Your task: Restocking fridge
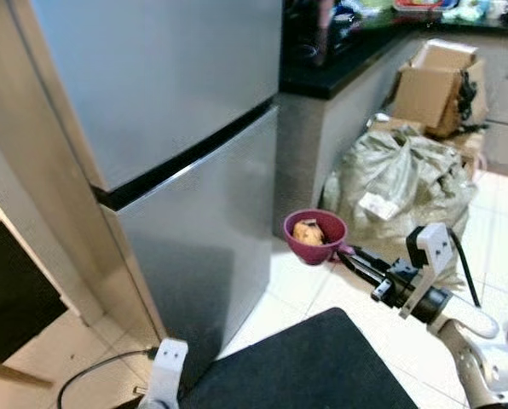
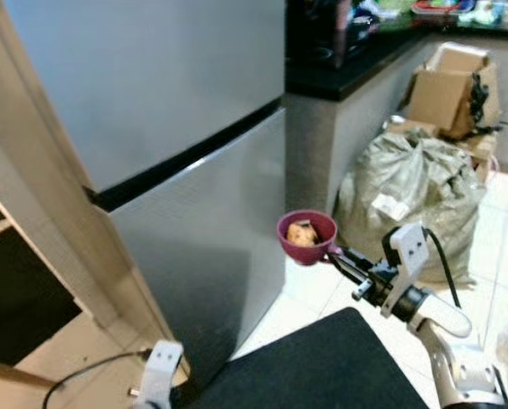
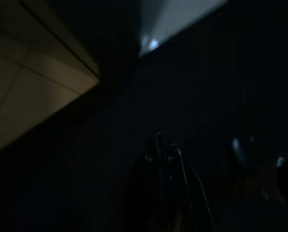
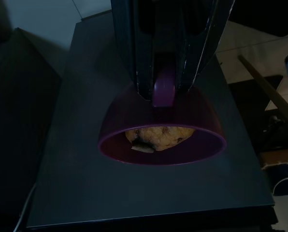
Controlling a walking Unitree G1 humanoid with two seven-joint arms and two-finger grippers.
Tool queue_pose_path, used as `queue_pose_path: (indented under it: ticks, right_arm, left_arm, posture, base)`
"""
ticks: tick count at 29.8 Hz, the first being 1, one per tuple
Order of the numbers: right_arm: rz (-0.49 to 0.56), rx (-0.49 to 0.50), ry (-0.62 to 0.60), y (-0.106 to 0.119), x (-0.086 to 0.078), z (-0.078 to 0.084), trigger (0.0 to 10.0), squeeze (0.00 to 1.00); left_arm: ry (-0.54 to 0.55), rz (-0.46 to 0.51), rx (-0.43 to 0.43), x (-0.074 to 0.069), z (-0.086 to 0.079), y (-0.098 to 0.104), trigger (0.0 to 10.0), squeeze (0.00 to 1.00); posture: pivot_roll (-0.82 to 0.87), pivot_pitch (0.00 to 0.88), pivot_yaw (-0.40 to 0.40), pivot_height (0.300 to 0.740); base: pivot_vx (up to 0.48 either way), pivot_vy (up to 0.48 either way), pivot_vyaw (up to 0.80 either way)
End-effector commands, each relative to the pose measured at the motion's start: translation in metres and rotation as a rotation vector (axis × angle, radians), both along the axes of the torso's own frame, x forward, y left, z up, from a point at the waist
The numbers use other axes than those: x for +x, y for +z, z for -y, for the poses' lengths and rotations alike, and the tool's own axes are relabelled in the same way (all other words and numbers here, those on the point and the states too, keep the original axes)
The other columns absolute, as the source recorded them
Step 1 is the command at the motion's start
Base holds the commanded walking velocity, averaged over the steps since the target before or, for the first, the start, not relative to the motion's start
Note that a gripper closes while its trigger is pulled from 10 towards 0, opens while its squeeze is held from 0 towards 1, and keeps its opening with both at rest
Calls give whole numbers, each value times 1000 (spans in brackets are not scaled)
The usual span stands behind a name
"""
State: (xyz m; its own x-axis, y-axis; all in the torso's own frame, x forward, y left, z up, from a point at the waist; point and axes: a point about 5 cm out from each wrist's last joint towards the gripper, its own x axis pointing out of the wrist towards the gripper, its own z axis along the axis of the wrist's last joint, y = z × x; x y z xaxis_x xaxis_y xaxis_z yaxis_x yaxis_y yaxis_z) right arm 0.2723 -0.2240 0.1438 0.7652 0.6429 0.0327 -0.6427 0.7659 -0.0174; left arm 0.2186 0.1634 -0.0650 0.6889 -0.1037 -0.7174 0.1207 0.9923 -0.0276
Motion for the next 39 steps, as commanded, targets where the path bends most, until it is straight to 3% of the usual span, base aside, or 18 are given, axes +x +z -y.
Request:
queue_pose_path:
  ticks: [1, 6, 10, 13, 16, 18, 19, 21, 22, 25, 28, 29, 30, 39]
  right_arm:
    - [28, 5, 25, 5, 3, -5, 10000, 0]
    - [27, -1, 30, 4, 3, -6, 10000, 0]
    - [22, -4, 32, 3, 2, -6, 10000, 0]
    - [12, -9, 34, 1, 2, -6, 10000, 0]
    - [10, -10, 34, 0, 2, -5, 10000, 0]
    - [9, -11, 37, 0, 3, -5, 10000, 0]
    - [9, -11, 37, 0, 3, -5, 10000, 0]
    - [6, -13, 38, 0, 3, -5, 10000, 0]
    - [6, -13, 38, 0, 3, -5, 10000, 0]
    - [6, -14, 37, 0, 4, -5, 10000, 0]
    - [6, -13, 38, 0, 4, -5, 10000, 0]
    - [12, -8, 46, 2, 3, -6, 10000, 0]
    - [15, -2, 54, 3, 3, -6, 10000, 0]
    - [14, 24, 152, 7, -6, -15, 10000, 0]
  left_arm:
    - [77, 84, -5, 15, -23, 13, 10000, 1000]
    - [127, 195, -23, 31, -41, 30, 10000, 1000]
    - [140, 244, -33, 36, -52, 37, 10000, 1000]
    - [93, 294, -28, 39, -67, 47, 10000, 1000]
    - [76, 312, -31, 40, -71, 50, 10000, 1000]
    - [59, 361, -13, 46, -87, 63, 10000, 1000]
    - [59, 361, -13, 46, -87, 63, 10000, 1000]
    - [59, 441, 4, 58, -102, 83, 10000, 1000]
    - [59, 441, 4, 58, -102, 83, 10000, 1000]
    - [23, 591, -28, 81, -109, 117, 10000, 1000]
    - [3, 622, -45, 86, -108, 125, 10000, 1000]
    - [-39, 676, -70, 94, -106, 137, 10000, 647]
    - [-63, 701, -77, 97, -104, 144, 10000, 0]
    - [-177, 762, -127, 109, -95, 163, 10000, 0]
  posture:
    - [-174, 0, 48, 740]
    - [-169, 0, 47, 740]
    - [-164, 0, 46, 740]
    - [-153, 0, 42, 740]
    - [-148, 0, 40, 740]
    - [-141, 0, 36, 740]
    - [-141, 0, 36, 740]
    - [-137, 0, 33, 740]
    - [-137, 0, 33, 740]
    - [-135, 0, 31, 740]
    - [-135, 0, 31, 740]
    - [-138, 0, 33, 740]
    - [-138, 0, 33, 740]
    - [-138, 0, 37, 740]
  base:
    - [0, 0, 0]
    - [0, 0, 0]
    - [0, 0, 0]
    - [0, 0, 0]
    - [0, 0, 0]
    - [0, 0, 0]
    - [0, 0, 0]
    - [0, 0, 0]
    - [0, 0, 0]
    - [0, 0, 0]
    - [0, 0, 0]
    - [0, 0, 0]
    - [0, 0, 0]
    - [0, 0, 0]
